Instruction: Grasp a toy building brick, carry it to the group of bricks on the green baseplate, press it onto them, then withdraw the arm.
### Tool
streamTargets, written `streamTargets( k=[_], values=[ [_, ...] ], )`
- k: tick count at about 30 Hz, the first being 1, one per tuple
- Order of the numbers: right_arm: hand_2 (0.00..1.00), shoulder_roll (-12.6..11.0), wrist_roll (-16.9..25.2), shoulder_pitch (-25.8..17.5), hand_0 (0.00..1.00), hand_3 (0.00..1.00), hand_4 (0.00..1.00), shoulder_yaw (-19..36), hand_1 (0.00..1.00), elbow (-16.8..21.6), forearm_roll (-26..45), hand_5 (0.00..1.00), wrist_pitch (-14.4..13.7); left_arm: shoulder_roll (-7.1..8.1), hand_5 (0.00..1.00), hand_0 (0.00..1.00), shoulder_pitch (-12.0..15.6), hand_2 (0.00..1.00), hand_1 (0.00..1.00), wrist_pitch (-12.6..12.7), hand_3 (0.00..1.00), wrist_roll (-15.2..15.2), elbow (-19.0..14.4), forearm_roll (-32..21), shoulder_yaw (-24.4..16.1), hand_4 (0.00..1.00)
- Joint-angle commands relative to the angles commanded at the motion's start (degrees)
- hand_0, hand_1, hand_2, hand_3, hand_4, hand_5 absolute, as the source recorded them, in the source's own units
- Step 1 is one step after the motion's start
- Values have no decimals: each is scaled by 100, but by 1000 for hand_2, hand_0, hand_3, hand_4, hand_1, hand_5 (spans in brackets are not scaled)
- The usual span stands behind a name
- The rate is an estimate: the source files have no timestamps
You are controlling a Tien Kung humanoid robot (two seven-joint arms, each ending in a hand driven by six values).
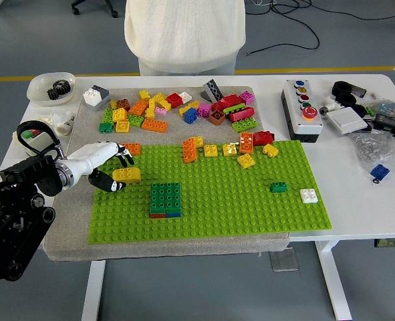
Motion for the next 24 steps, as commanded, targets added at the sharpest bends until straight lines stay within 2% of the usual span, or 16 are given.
streamTargets(
  k=[21,22,24],
  values=[
    [714,0,10,-8,747,634,886,-41,642,0,0,470,21,-76,39,998,-17,618,801,158,610,62,81,0,67,727],
    [715,0,11,-8,747,634,887,-44,643,0,0,469,23,-82,30,998,-18,606,796,161,580,63,84,0,72,705],
    [715,1,15,-7,747,634,887,-48,643,0,0,469,24,-87,30,998,-18,606,796,162,580,62,89,0,84,705]
  ],
)
